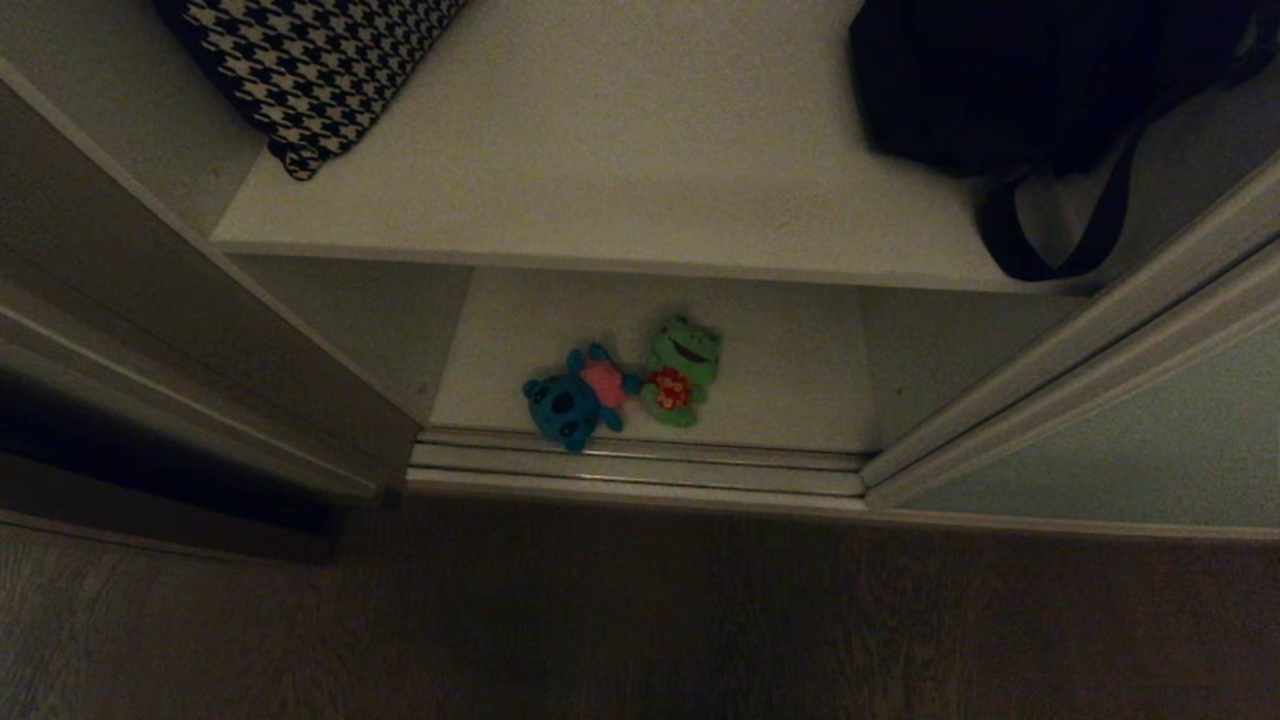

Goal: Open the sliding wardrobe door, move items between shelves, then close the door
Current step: Place the blue doll on the higher shelf

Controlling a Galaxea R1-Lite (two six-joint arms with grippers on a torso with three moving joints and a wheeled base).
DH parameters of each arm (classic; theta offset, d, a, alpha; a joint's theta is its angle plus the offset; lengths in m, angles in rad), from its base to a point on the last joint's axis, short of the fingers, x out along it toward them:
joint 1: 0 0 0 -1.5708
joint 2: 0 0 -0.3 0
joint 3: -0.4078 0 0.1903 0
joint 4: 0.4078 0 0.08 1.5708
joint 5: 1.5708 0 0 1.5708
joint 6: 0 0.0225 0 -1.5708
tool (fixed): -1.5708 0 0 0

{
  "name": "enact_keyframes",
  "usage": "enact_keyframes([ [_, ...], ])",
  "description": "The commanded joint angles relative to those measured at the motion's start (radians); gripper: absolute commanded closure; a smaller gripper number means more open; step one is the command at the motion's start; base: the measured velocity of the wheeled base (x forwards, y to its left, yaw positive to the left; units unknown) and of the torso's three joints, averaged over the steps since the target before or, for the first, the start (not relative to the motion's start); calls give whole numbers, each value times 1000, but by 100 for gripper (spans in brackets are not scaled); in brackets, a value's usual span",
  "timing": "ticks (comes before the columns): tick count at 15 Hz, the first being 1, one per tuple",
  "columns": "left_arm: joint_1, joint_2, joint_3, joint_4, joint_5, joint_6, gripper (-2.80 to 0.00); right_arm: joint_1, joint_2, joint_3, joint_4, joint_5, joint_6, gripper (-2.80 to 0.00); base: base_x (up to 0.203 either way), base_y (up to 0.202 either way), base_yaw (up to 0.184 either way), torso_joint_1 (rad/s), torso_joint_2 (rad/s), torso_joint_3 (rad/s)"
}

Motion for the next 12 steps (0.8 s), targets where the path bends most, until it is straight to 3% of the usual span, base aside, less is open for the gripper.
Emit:
enact_keyframes([
  [1, 0, 3, 0, 1, 0, -1, 0, 0, -2, 0, 0, 1, -1, 0, 0, 0, 0, 6, 7, -198],
  [12, 0, 3, 0, 1, 0, -1, 0, 0, 0, 0, 0, 1, -1, 0, 0, 0, 0, 3, 4, -199],
])
